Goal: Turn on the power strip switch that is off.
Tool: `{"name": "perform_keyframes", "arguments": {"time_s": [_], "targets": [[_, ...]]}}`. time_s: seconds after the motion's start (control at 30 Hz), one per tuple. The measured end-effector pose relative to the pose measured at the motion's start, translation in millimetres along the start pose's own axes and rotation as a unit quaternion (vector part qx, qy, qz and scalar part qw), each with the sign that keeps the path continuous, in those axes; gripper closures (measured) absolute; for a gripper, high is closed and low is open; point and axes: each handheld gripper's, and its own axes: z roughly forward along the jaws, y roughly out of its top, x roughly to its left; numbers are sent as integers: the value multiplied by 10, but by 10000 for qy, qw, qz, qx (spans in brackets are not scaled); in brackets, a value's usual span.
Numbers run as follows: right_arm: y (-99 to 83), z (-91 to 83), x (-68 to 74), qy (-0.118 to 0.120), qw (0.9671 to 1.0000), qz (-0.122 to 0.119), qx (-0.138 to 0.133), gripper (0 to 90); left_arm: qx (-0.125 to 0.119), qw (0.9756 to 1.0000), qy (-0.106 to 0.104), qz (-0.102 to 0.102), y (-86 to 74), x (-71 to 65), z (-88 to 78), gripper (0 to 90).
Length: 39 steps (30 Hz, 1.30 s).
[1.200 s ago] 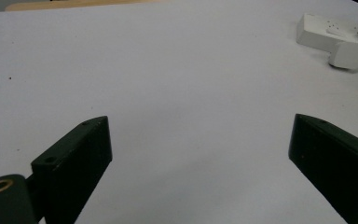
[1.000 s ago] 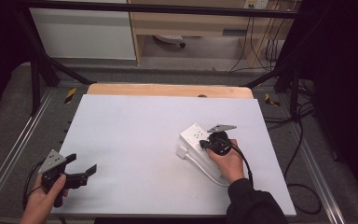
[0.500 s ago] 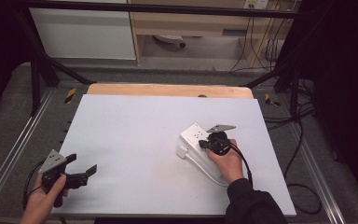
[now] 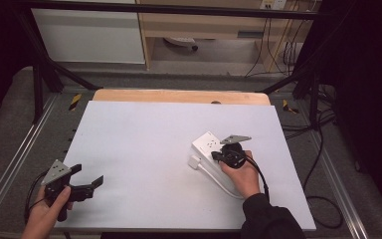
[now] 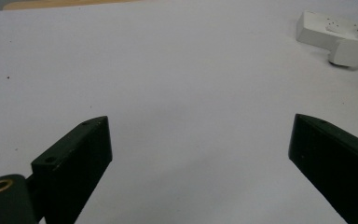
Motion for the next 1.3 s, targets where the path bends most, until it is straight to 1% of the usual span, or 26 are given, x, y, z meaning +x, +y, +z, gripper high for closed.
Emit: {"name": "perform_keyframes", "arguments": {"time_s": [0.13,0.2,0.27,0.3,0.53,0.67,1.3], "targets": [[-30,-23,9,-8,10000,-3,-51,900,-1,10000,-4,8,1,-3,0,61],[-47,-31,10,0,9999,40,-96,900,0,10000,-11,2,0,-6,0,61],[-63,-37,10,-16,9999,21,-141,900,11,10000,-16,-2,0,-8,1,61],[-71,-41,14,-17,9999,64,-144,900,13,10000,-15,-1,0,-8,2,61],[-111,-47,15,-15,9996,102,-279,900,21,10000,-17,6,-1,-11,4,62],[-118,-46,22,-43,9995,46,-312,900,22,10000,-21,2,-3,-11,6,61],[-134,-44,24,-43,9993,41,-372,900,32,10000,-2,-13,-8,-9,6,61]]}}
